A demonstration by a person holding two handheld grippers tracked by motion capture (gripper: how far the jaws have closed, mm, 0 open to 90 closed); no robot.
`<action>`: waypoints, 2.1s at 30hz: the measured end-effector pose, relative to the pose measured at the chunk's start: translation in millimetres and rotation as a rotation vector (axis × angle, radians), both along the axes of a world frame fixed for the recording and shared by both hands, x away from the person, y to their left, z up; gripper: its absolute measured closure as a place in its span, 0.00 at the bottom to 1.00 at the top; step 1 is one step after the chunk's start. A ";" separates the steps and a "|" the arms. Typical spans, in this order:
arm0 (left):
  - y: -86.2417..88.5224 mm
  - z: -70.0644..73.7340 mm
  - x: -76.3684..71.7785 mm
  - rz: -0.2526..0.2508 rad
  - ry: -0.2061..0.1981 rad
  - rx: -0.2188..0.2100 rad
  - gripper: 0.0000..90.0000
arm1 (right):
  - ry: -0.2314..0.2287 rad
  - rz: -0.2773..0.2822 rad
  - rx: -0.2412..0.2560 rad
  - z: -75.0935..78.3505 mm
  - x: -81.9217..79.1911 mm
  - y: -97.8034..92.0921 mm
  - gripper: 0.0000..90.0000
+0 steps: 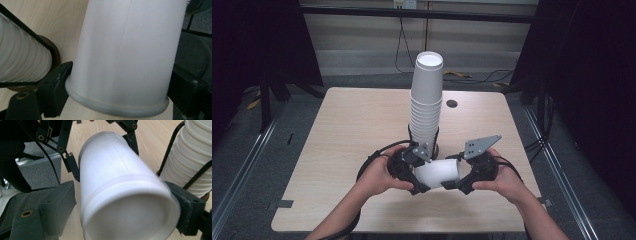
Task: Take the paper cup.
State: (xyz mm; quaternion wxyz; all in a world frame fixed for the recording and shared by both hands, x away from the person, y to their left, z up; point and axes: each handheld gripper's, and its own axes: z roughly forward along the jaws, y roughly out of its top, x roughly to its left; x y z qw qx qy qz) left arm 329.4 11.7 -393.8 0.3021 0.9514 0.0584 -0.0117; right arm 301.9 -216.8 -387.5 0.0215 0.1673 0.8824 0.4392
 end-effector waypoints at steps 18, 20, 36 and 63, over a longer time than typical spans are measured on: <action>-7.2 -2.5 -2.3 -0.024 0.020 0.059 0.16 | 0.008 0.090 -0.390 20.5 6.3 30.5 0.16; -8.5 -2.8 -3.5 -0.024 0.016 0.062 0.16 | 0.017 0.089 -0.421 20.3 7.2 33.6 0.16; -6.1 1.2 -4.3 -0.035 0.012 0.062 0.15 | 0.040 0.127 -0.526 9.2 5.4 43.6 0.25; 26.1 1.6 9.4 0.044 0.080 -0.219 0.18 | 0.058 -0.028 -0.253 -12.9 7.3 -5.1 0.26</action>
